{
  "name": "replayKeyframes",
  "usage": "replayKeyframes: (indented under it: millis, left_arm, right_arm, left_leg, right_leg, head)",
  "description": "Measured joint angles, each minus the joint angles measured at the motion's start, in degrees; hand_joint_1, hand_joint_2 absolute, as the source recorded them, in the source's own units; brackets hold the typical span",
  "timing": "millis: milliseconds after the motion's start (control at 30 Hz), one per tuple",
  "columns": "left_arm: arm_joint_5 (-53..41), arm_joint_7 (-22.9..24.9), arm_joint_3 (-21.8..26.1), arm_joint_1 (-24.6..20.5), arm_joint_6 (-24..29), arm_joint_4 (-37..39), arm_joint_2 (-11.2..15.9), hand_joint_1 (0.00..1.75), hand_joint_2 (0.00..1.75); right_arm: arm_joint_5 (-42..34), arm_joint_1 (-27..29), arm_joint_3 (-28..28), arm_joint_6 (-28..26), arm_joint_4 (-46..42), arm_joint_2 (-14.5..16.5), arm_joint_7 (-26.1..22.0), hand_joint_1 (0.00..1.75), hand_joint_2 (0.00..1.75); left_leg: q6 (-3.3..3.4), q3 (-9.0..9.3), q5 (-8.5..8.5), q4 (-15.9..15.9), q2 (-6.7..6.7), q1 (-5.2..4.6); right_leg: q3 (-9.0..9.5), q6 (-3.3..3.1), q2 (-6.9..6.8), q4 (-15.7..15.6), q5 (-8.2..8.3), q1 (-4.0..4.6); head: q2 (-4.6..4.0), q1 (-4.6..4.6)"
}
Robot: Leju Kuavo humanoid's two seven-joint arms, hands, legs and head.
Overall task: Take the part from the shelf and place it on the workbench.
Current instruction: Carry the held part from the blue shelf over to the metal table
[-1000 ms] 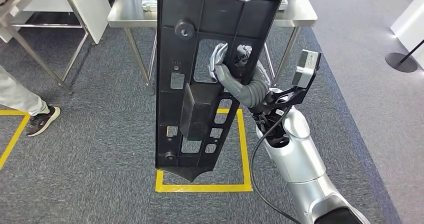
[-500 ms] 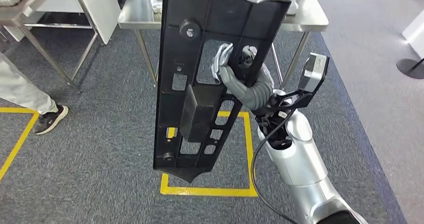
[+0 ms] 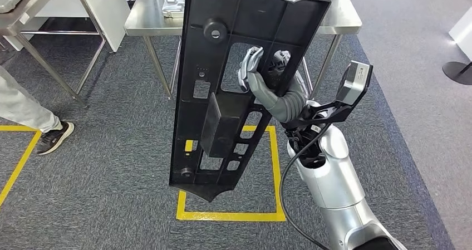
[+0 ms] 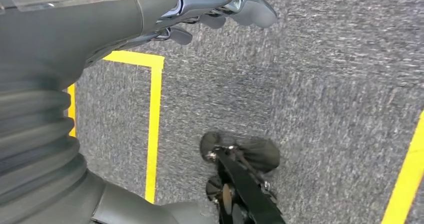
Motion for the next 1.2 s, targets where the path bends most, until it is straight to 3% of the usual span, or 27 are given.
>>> replayKeyframes:
  millis: [33, 100, 233, 300, 367, 400, 433, 500, 567, 633, 700, 767, 867, 900, 933, 967, 1033, 1067, 1133, 1200]
  left_arm:
    - [0.00, 0.00, -0.01, -0.03, 0.01, 0.00, 0.04, 0.00, 1.75]
    - [0.00, -0.03, -0.03, -0.13, 0.05, 0.00, 0.07, 0.00, 1.75]
    - [0.02, -0.12, -0.06, -0.16, 0.16, 0.00, 0.06, 0.00, 1.75]
    - [0.04, -0.16, -0.09, -0.29, 0.16, 0.00, 0.05, 0.00, 1.75]
    - [0.04, -0.19, -0.15, -0.37, 0.16, 0.00, 0.05, 0.00, 1.75]
    - [0.04, -0.19, -0.19, -0.37, 0.16, 0.00, 0.05, 0.00, 1.75]
    - [0.04, -0.22, -0.26, -0.37, 0.16, 0.00, 0.05, 0.00, 1.75]
    - [0.04, -0.36, -0.43, -0.36, 0.14, 0.00, 0.04, 0.00, 1.75]
    - [0.04, -0.50, -0.56, -0.33, 0.06, 0.00, 0.03, 0.00, 1.75]
    - [0.04, -0.55, -0.74, -0.26, -0.01, 0.00, 0.07, 0.00, 1.75]
    - [0.04, -0.55, -0.99, -0.32, -0.01, 0.00, 0.14, 0.00, 1.75]
    - [-0.01, -0.57, -1.20, -0.47, -0.01, 0.00, 0.23, 0.00, 1.75]
    - [-0.05, -0.57, -1.36, -0.39, -0.02, 0.00, 0.51, 0.00, 1.75]
    - [-0.04, -0.57, -1.38, -0.30, -0.02, 0.00, 0.61, 0.00, 1.75]
    - [-0.04, -0.57, -1.40, -0.24, -0.03, 0.00, 0.66, 0.00, 1.75]
    - [-0.04, -0.57, -1.43, -0.21, -0.04, 0.00, 0.69, 0.00, 1.75]
    - [-0.04, -0.62, -1.45, -0.23, -0.05, 0.00, 0.80, 0.00, 1.75]
    - [-0.04, -0.66, -1.46, -0.26, -0.05, 0.00, 0.85, 0.00, 1.75]
    - [-0.04, -0.71, -1.46, -0.38, -0.05, 0.00, 0.90, 0.00, 1.75]
    - [-0.04, -0.76, -1.48, -0.57, -0.05, 0.00, 0.90, 0.00, 1.75]
  right_arm:
    - [-0.06, -0.02, -0.05, 0.04, -0.05, 0.03, -0.18, 1.75, 1.75]
    - [-0.46, -0.04, -0.18, 0.23, -0.20, 0.10, -0.54, 1.75, 1.75]
    - [-1.52, -0.02, -0.58, 0.90, -0.56, 0.14, -0.90, 1.75, 1.75]
    - [-1.89, 0.03, -0.85, 1.04, -0.75, 0.14, -1.14, 1.75, 1.75]
    - [-2.08, 0.31, -1.13, 1.06, -0.74, 0.14, -1.30, 1.75, 1.75]
    - [-2.14, 0.50, -1.23, 1.05, -0.73, 0.14, -1.31, 1.75, 1.75]
    - [-2.21, 0.64, -1.31, 1.06, -0.74, 0.14, -1.31, 1.75, 1.75]
    - [-2.44, 0.74, -1.44, 1.08, -0.84, 0.14, -1.31, 1.75, 1.75]
    - [-2.71, 0.66, -1.54, 1.10, -1.04, 0.20, -1.34, 1.75, 1.75]
    - [-2.98, 0.61, -1.62, 1.08, -1.20, 0.33, -1.39, 1.75, 1.75]
    - [-3.34, 0.67, -1.82, 0.98, -1.37, 0.44, -1.42, 1.75, 1.75]
    - [-3.88, 0.63, -2.03, 0.81, -1.69, 0.58, -1.45, 1.75, 1.75]
    - [-4.68, 0.80, -2.10, 0.37, -1.96, 1.02, -1.48, 1.75, 1.75]
    - [-4.80, 0.98, -2.10, 0.23, -1.97, 1.08, -1.46, 1.75, 1.75]
    - [-4.85, 1.14, -2.11, 0.11, -1.98, 1.08, -1.40, 1.75, 1.75]
    - [-4.86, 1.25, -2.12, 0.02, -1.98, 1.08, -1.34, 1.75, 1.75]
    - [-4.56, 1.34, -2.11, -0.20, -1.98, 1.08, -1.14, 1.75, 1.75]
    - [-4.22, 1.31, -2.12, -0.41, -1.97, 1.08, -1.00, 1.75, 1.75]
    - [-3.37, 1.28, -2.11, -0.93, -1.94, 1.08, -0.56, 1.75, 1.75]
    - [-2.85, 1.32, -2.11, -1.15, -1.93, 1.04, -0.24, 1.75, 1.75]
  left_leg:
    - [0.21, 1.76, 1.69, -3.95, 0.09, -0.07]
    - [1.00, 3.64, 2.70, -8.12, 0.20, -0.28]
    - [2.65, 4.08, 2.25, -8.82, 0.31, -0.28]
    - [3.33, 4.36, 2.15, -9.08, 0.66, -0.21]
    - [3.71, 4.46, 1.90, -9.03, 1.07, -0.36]
    - [3.79, 4.57, 1.75, -9.00, 1.29, -0.45]
    - [3.81, 4.75, 1.57, -8.96, 1.53, -0.53]
    - [3.67, 5.42, 1.08, -8.93, 2.03, -0.67]
    - [3.21, 6.07, 0.49, -8.82, 2.52, -1.01]
    - [2.62, 6.39, 0.08, -8.81, 3.26, -1.26]
    - [2.02, 6.69, -0.29, -8.89, 3.98, -1.21]
    - [1.39, 6.10, -1.91, -6.82, 2.95, -1.03]
    - [0.73, 0.95, -7.08, 3.99, 0.91, -0.75]
    - [0.61, -0.85, -7.91, 7.17, 0.77, -0.69]
    - [0.57, -1.80, -7.60, 8.44, 0.72, -0.64]
    - [0.59, -1.56, -6.01, 7.18, 0.66, -0.58]
    - [0.87, 1.75, -1.25, -0.77, -0.11, -0.42]
    - [1.11, 3.48, 0.32, -4.68, -0.68, -0.43]
    - [1.81, 5.21, 1.13, -8.52, -1.54, -0.56]
    - [2.60, 5.32, 1.08, -8.88, -1.49, -0.68]
  right_leg:
    - [0.29, 0.26, 0.03, 0.08, -0.29, 0.11]
    - [0.42, 0.83, 0.09, 0.15, -0.61, 0.33]
    - [-0.03, 2.00, 0.18, 1.28, -1.64, 0.27]
    - [-2.71, 2.33, 0.22, 6.71, -4.34, 0.15]
    - [-7.16, 2.46, 0.22, 14.56, -7.10, 0.13]
    - [-8.71, 2.46, 0.22, 16.84, -7.27, 0.13]
    - [-9.23, 2.38, 0.19, 16.98, -6.33, 0.13]
    - [-6.85, 1.87, -0.40, 10.75, -1.91, 0.26]
    - [-3.62, 1.21, -2.19, 3.54, 1.10, 0.83]
    - [-2.65, 0.77, -2.83, 1.09, 1.34, 1.28]
    - [-2.55, 0.30, -1.73, 0.68, 1.40, 1.11]
    - [-2.19, -0.23, -0.80, 0.26, 1.52, 0.74]
    - [-1.97, -0.63, 0.68, 0.13, 1.46, 0.53]
    - [-1.92, -0.66, 1.27, 0.15, 1.42, 0.53]
    - [-1.84, -0.63, 1.89, 0.16, 1.37, 0.53]
    - [-1.68, -0.56, 2.51, 0.18, 1.31, 0.52]
    - [-1.20, -0.31, 3.57, 0.19, 1.04, 0.49]
    - [-1.03, -0.14, 3.98, 0.22, 0.92, 0.55]
    - [-1.07, 0.38, 4.56, 0.23, 0.79, 0.57]
    - [-1.22, 1.11, 4.92, 0.13, 0.79, 0.52]
  head:
    - [0.00, 0.00]
    - [0.00, 0.04]
    - [0.00, 0.16]
    - [0.00, 0.31]
    - [0.00, 0.39]
    - [0.00, 0.39]
    - [0.00, 0.40]
    - [0.00, 0.41]
    - [0.00, 0.38]
    - [0.00, 0.34]
    - [0.00, 0.36]
    - [0.00, 0.32]
    - [0.00, 0.24]
    - [0.00, 0.25]
    - [0.00, 0.25]
    - [0.00, 0.25]
    - [0.00, 0.26]
    - [0.00, 0.27]
    - [0.00, 0.27]
    - [0.00, 0.26]
